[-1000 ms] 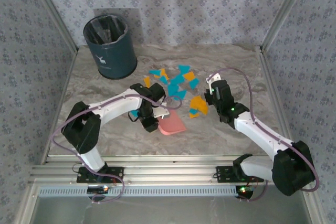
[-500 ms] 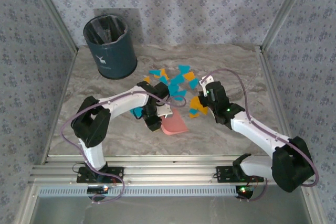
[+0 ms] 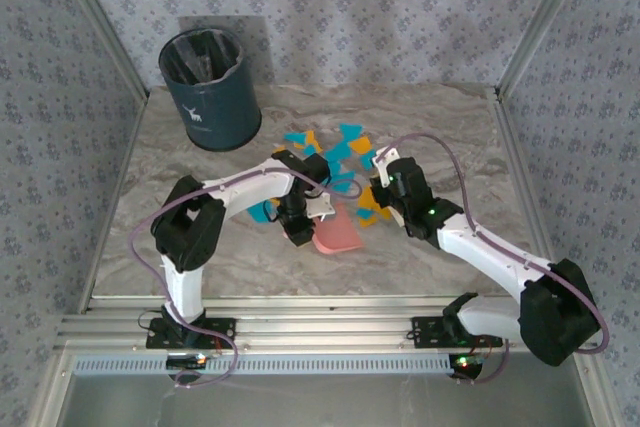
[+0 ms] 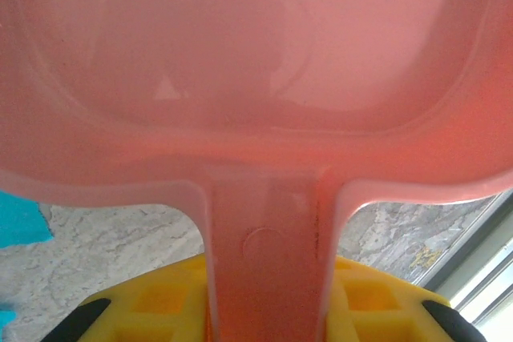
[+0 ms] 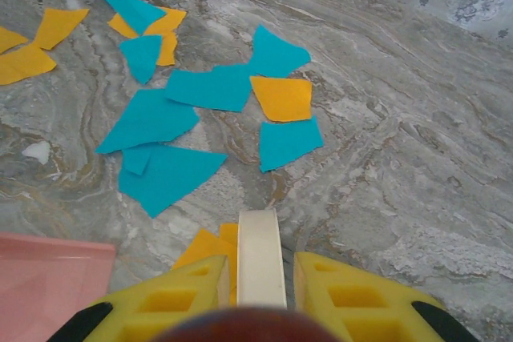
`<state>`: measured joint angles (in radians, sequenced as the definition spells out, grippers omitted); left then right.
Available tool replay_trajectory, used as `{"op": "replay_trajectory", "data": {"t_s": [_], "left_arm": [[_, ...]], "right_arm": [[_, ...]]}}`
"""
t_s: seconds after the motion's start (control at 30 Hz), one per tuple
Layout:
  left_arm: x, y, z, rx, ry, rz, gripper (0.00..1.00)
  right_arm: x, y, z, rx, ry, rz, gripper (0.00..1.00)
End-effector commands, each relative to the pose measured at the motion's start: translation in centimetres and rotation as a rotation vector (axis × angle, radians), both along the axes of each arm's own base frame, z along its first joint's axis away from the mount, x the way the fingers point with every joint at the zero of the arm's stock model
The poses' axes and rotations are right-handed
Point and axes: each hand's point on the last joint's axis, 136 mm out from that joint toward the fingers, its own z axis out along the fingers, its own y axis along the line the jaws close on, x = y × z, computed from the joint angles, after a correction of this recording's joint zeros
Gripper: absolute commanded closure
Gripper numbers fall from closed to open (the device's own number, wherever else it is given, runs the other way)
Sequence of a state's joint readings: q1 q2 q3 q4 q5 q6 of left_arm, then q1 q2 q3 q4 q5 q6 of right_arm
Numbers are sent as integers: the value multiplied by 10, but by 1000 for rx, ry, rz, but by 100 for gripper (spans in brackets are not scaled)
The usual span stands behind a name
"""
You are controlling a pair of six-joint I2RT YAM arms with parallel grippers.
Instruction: Sweep away the paper scraps from the table
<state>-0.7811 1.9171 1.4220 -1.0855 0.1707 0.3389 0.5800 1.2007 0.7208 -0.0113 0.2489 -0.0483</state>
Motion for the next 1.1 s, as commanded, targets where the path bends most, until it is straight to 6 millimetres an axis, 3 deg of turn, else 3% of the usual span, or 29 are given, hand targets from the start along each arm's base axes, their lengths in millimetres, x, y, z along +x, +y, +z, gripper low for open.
{"op": "replay_trajectory", "data": {"t_s": [0.0, 0.53, 1.07], "left_arm": [[-4, 2, -1, 41, 38, 21, 100], [9, -6, -7, 55, 25, 62, 100], [14, -10, -7, 50, 15, 73, 100]], "right_arm": [[-4, 14, 3, 50, 24, 34, 100], [-15, 33, 8, 131, 56, 103, 100], [-34, 48, 29, 212, 79, 202, 100]]}}
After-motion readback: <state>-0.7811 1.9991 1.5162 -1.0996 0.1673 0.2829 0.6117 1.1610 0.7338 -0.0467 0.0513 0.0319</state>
